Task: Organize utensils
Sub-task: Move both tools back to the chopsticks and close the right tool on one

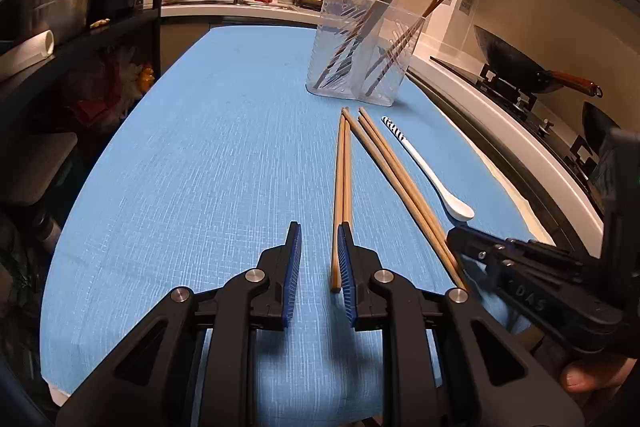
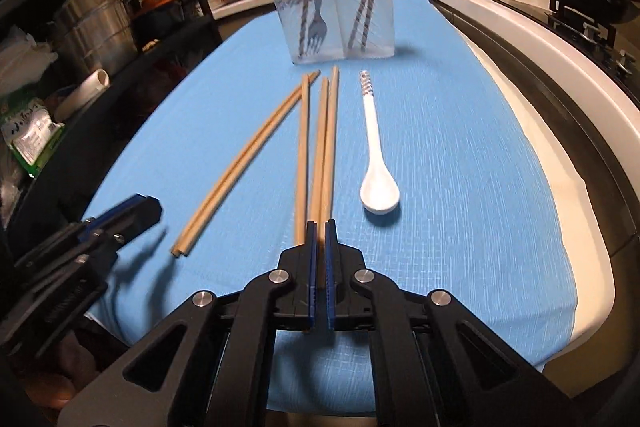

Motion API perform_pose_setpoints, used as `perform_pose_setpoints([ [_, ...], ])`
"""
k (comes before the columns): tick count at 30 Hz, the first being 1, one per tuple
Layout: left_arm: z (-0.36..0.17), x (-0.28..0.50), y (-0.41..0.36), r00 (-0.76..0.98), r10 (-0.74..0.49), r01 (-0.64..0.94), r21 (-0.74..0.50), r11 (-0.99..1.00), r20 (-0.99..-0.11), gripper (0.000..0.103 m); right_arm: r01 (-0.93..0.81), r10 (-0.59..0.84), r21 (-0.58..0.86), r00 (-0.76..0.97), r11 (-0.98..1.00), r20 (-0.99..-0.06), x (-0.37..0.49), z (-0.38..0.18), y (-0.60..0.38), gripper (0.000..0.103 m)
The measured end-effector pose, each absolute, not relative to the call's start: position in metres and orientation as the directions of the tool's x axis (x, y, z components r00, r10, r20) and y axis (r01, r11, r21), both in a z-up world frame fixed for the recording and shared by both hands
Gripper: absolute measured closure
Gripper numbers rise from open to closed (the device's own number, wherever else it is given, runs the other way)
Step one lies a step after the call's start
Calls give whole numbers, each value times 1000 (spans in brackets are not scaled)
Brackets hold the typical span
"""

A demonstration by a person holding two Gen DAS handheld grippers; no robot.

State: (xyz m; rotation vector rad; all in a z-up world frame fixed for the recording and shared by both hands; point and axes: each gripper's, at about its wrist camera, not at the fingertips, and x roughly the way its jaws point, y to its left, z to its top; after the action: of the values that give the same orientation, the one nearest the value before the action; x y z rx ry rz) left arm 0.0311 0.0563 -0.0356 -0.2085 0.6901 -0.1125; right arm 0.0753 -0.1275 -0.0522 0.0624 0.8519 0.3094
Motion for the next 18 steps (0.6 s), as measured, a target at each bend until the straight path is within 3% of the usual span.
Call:
perform_pose_setpoints([
  [12, -48, 39, 55, 728, -245, 50, -307, 951, -640, 84, -252, 260, 128, 611, 959, -748, 72, -55, -125, 97],
  [18, -53, 43, 43, 728, -163, 47, -189, 981, -666, 86, -241, 246, 119, 611, 963, -753, 67, -54, -125, 98],
])
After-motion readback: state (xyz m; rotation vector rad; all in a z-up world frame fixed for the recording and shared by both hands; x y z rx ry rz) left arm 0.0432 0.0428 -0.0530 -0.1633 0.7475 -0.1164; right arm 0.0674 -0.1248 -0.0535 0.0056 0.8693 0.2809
